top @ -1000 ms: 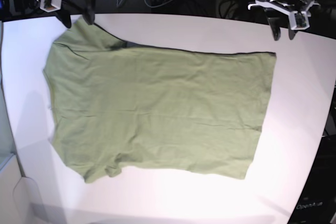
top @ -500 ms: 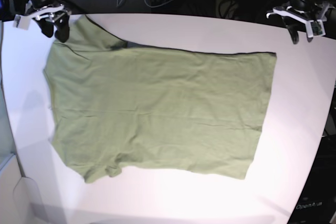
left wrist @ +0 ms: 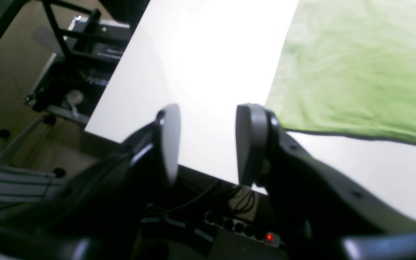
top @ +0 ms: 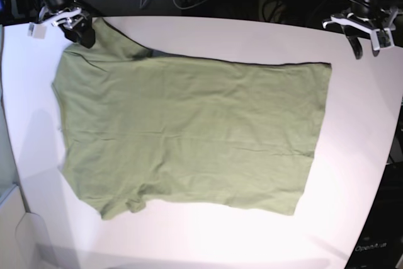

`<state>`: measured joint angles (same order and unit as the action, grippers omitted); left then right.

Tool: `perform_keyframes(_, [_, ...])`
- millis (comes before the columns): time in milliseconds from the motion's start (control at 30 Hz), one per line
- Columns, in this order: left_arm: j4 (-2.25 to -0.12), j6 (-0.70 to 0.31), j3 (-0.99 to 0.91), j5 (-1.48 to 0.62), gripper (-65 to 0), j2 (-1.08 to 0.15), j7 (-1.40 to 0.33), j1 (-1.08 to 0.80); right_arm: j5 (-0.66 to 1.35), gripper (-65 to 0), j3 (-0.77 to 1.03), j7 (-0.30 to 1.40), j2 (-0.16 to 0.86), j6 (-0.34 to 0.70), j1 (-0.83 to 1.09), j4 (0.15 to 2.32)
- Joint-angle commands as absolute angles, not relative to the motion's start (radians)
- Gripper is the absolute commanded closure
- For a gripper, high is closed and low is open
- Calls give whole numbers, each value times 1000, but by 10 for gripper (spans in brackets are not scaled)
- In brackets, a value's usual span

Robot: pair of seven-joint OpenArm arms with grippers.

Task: Fold the T-shirt properly
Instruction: 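Move both grippers down to the shirt's shoulder corners, then grasp the shoulder corners with both grippers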

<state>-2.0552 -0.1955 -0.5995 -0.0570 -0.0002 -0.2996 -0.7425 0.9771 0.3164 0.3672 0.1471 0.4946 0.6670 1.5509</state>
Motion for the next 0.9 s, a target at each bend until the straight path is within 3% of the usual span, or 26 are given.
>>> perform_keyframes(0, [-2074, -191, -605, -56, -246, -7, -275, -748, 961, -331, 320, 414, 136, 503, 680, 1552])
perform_keyframes(167, [-2074, -191, -605, -56, -246, -8, -275, -746, 961, -68, 315, 432, 131, 507, 667, 1552])
perform_keyframes(233, [-2072, -191, -605, -56, -246, -8, -277, -740, 961, -3, 318, 467, 133, 507, 648, 1552])
perform_keyframes(500, [-2071, -191, -605, -56, -247, -13, -285, -734, 961, -6, 318, 493, 136, 507, 625, 1558])
perform_keyframes(633, [-2069, -200, -582, -64, -248, -73, -429, -677, 961, -6, 318, 495, 147, 507, 610, 1554])
perform_keyframes(867, [-2000, -501, -644, -58, -248, -88, -745, -432, 960, -4, 318, 495, 148, 507, 608, 1552])
